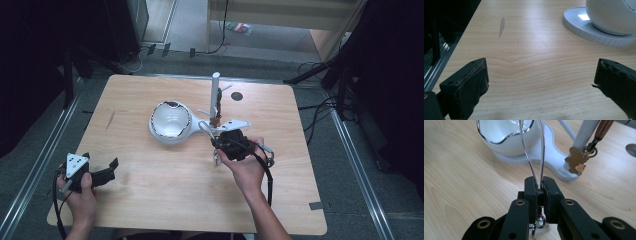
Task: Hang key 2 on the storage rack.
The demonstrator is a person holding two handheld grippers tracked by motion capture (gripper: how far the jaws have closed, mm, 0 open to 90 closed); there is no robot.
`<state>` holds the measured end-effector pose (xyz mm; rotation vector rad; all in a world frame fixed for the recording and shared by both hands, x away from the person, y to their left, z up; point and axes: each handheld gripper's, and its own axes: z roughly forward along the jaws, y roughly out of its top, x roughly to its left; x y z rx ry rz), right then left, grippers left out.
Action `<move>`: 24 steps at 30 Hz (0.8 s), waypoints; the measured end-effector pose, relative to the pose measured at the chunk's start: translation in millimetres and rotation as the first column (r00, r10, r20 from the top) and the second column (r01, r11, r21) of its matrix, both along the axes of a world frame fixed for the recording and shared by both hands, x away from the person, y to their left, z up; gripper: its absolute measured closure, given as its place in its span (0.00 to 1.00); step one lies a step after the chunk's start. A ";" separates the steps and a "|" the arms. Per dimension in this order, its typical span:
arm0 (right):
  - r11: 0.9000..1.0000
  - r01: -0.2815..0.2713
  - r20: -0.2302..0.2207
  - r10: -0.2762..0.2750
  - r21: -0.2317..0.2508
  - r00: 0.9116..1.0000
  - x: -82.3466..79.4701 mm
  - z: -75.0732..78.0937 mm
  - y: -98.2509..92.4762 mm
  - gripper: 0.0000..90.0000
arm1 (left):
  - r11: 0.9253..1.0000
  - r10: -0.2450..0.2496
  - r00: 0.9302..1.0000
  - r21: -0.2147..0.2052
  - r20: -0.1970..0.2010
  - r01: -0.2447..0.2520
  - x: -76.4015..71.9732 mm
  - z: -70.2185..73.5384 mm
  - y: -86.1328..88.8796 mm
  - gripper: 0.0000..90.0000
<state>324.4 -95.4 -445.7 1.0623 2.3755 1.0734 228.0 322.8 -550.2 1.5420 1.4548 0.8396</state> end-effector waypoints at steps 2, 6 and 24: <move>1.000 0.009 0.012 -0.009 0.007 1.000 -0.7 1.8 -0.6 0.93 | 1.000 0.000 1.000 0.001 0.000 0.000 0.1 0.0 -0.1 0.00; 0.999 0.036 0.061 -0.038 0.023 0.997 -3.0 9.6 -4.6 0.93 | 1.000 -0.002 1.000 0.004 0.001 0.002 -0.1 0.1 0.1 0.00; 0.982 0.179 0.155 -0.187 0.062 0.970 0.5 15.1 -10.6 0.93 | 1.000 0.001 1.000 0.005 0.003 -0.001 -0.1 0.1 -0.2 0.00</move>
